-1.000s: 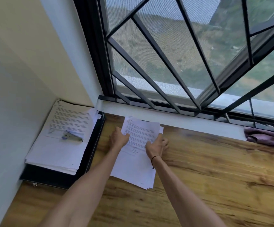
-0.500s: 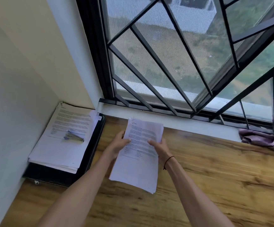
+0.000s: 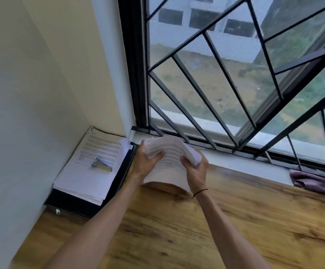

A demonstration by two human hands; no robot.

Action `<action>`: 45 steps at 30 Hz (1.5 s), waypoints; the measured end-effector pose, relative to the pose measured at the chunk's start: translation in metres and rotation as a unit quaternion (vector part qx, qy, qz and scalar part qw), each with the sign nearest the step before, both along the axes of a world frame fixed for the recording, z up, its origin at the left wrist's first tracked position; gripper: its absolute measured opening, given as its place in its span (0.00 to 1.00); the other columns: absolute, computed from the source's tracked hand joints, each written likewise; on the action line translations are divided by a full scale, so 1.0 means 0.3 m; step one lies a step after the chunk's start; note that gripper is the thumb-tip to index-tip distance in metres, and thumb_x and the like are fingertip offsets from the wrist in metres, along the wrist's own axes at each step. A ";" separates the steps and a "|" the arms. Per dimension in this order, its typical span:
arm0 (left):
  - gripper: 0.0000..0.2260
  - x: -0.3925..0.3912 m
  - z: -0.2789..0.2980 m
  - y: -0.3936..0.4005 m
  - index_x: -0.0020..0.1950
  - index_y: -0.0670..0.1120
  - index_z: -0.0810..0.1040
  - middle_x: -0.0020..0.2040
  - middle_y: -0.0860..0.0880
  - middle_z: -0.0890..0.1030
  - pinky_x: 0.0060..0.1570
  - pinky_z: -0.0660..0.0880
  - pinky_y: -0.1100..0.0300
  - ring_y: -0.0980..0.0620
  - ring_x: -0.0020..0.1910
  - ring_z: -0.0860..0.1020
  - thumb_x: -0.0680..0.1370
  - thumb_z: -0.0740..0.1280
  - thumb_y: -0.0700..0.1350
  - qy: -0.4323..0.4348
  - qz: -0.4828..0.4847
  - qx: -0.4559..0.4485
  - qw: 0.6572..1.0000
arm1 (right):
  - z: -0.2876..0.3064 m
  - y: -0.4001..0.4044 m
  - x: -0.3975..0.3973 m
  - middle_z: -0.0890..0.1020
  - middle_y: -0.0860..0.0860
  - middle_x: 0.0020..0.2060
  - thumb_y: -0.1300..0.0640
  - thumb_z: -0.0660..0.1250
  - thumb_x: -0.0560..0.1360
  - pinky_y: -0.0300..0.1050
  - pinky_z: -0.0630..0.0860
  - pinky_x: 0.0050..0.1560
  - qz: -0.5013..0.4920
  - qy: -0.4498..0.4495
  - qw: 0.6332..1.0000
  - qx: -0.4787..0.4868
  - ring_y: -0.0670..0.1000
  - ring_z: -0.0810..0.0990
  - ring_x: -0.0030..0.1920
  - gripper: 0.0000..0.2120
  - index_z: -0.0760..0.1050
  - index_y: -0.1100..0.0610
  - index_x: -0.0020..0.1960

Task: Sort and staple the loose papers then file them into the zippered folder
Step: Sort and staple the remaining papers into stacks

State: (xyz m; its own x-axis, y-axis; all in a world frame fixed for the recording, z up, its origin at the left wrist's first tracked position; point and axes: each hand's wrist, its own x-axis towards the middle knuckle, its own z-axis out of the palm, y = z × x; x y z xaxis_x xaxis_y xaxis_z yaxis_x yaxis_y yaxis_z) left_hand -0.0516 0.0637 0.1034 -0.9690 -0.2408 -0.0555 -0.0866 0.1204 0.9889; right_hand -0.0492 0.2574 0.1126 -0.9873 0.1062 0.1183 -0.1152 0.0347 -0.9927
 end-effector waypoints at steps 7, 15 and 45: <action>0.13 0.075 0.007 -0.014 0.64 0.46 0.82 0.56 0.53 0.85 0.55 0.80 0.62 0.57 0.57 0.83 0.81 0.71 0.48 0.014 -0.031 -0.020 0.999 | -0.025 -0.027 0.056 0.84 0.39 0.49 0.57 0.73 0.79 0.52 0.83 0.48 0.019 0.018 0.997 0.075 0.45 0.83 0.50 0.19 0.78 0.32 0.58; 0.16 0.107 -0.035 0.005 0.69 0.44 0.78 0.59 0.49 0.84 0.55 0.80 0.60 0.55 0.59 0.82 0.84 0.66 0.49 -0.020 -0.022 0.026 0.999 | -0.106 -0.021 0.044 0.82 0.52 0.44 0.55 0.71 0.81 0.61 0.82 0.43 0.015 -0.071 0.994 0.084 0.52 0.81 0.43 0.06 0.79 0.43 0.51; 0.12 0.175 -0.013 -0.398 0.64 0.47 0.78 0.54 0.50 0.85 0.52 0.79 0.61 0.53 0.55 0.83 0.86 0.60 0.50 -0.021 0.079 0.097 0.992 | -0.103 -0.338 -0.033 0.86 0.51 0.47 0.46 0.69 0.81 0.60 0.84 0.49 0.159 -0.090 0.973 0.140 0.50 0.86 0.48 0.09 0.82 0.51 0.52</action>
